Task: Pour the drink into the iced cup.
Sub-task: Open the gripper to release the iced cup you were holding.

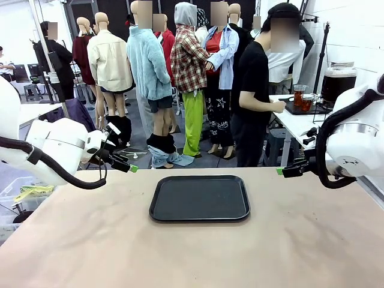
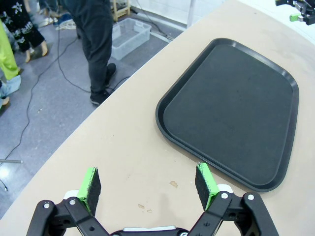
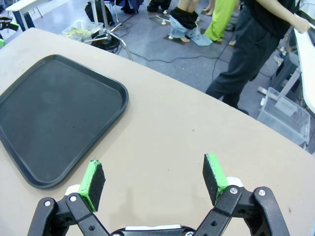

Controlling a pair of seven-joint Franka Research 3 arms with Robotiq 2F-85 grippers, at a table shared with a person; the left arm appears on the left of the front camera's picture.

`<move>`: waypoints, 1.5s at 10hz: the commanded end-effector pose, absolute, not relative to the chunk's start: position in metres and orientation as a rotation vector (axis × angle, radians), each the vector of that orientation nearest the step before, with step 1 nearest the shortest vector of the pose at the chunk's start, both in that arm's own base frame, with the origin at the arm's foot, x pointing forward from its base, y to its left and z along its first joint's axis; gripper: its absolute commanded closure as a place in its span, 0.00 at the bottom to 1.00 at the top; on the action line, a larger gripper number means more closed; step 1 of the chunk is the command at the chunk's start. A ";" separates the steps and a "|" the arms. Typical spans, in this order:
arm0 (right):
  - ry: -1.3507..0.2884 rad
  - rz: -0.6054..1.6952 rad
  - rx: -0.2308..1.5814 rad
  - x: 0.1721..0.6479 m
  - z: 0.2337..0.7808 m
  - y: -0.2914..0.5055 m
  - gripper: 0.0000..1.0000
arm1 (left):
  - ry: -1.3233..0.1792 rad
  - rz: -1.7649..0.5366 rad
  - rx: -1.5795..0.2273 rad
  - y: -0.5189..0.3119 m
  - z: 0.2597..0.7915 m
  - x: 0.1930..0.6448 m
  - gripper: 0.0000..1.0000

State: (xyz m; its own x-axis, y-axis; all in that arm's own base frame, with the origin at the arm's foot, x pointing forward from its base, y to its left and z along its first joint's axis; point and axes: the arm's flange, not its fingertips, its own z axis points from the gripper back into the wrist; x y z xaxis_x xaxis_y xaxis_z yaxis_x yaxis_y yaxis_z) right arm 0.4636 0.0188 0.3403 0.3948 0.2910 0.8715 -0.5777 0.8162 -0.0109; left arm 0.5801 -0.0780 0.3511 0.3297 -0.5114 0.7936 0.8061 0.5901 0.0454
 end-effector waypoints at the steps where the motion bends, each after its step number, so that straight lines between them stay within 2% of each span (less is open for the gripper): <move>1: -1.030 0.570 0.316 0.462 0.341 0.018 0.00 | -0.878 -0.911 -0.398 -0.075 0.351 0.583 0.00; 15: -1.030 0.570 0.316 0.462 0.341 0.018 0.00 | -0.878 -0.911 -0.398 -0.075 0.351 0.583 0.00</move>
